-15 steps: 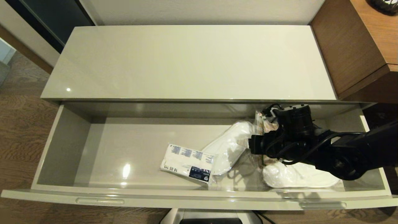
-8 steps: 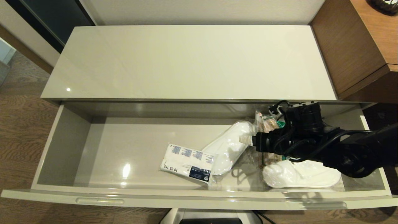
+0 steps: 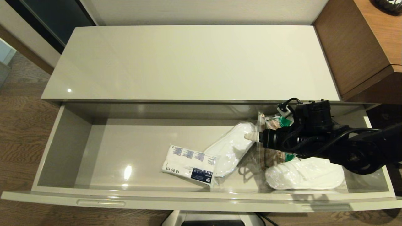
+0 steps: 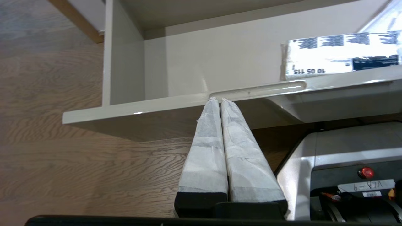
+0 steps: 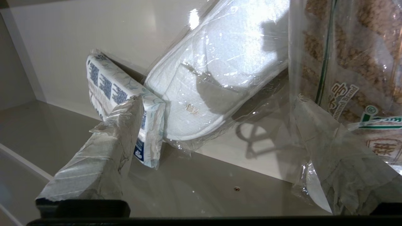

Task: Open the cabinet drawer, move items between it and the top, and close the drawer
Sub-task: Take out the disposable slippers from the drawer

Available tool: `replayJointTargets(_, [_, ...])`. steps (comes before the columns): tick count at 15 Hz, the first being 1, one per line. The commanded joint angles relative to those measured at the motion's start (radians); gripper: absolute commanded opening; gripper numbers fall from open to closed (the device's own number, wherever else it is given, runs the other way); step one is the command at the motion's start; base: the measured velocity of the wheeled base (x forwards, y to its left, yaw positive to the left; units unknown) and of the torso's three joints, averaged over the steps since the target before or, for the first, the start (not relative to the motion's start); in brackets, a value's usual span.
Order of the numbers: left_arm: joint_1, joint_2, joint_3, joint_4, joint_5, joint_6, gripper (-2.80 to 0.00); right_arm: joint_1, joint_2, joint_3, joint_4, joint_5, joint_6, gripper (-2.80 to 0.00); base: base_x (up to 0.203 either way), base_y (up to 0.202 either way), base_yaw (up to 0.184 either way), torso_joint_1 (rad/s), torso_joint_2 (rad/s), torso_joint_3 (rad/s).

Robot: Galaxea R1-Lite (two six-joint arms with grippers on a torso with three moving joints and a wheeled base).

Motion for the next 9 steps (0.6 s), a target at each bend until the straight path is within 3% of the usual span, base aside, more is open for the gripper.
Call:
replayJointTargets(1, [-0.001, 0.002, 0.000, -0.001, 0.000, 0.001, -2.80, -0.009, 0.033, -0.012, -0.005, 0.007, 0.025, 0.00, 0.000, 0.000, 0.000, 0.000, 0.00, 0.000])
replayJointTargets(9, [-0.001, 0.002, 0.000, -0.001, 0.000, 0.001, -2.80, -0.025, 0.077, -0.054, -0.011, 0.002, 0.105, 0.00, 0.000, 0.000, 0.000, 0.000, 0.00, 0.000])
